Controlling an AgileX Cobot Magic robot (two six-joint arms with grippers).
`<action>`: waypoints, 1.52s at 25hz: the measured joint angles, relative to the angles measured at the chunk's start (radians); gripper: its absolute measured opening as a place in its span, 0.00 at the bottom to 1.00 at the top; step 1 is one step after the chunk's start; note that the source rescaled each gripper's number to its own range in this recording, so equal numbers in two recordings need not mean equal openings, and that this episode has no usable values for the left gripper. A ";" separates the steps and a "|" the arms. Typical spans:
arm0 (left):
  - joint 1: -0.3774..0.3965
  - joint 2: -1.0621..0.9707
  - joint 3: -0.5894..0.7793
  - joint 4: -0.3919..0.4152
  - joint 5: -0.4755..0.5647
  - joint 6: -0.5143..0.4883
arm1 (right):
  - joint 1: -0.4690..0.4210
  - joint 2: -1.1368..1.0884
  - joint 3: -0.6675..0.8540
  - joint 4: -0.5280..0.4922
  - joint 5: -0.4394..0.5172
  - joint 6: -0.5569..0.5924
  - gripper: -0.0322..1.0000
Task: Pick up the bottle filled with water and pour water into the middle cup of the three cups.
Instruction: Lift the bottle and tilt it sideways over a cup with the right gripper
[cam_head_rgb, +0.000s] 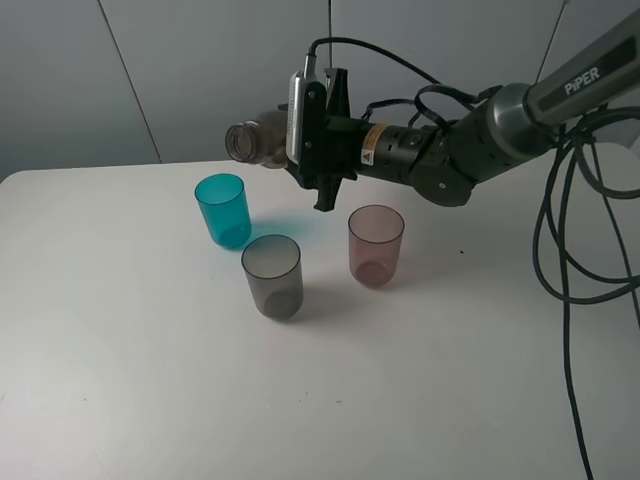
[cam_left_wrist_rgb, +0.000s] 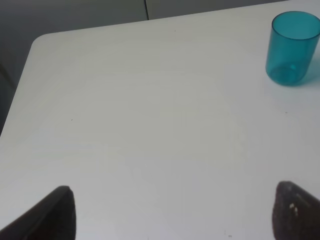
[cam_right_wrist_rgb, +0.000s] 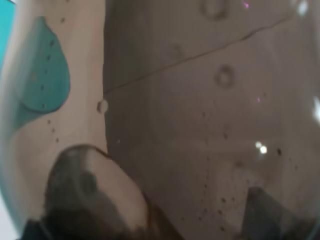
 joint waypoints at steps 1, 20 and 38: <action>0.000 0.000 0.000 0.000 0.000 0.000 | -0.005 0.000 0.000 -0.011 -0.012 -0.002 0.03; 0.000 0.000 0.000 0.000 0.000 0.000 | -0.040 0.059 -0.007 -0.102 -0.053 -0.048 0.03; 0.000 0.000 0.000 0.000 0.000 0.000 | -0.074 0.059 -0.007 -0.136 -0.059 -0.177 0.03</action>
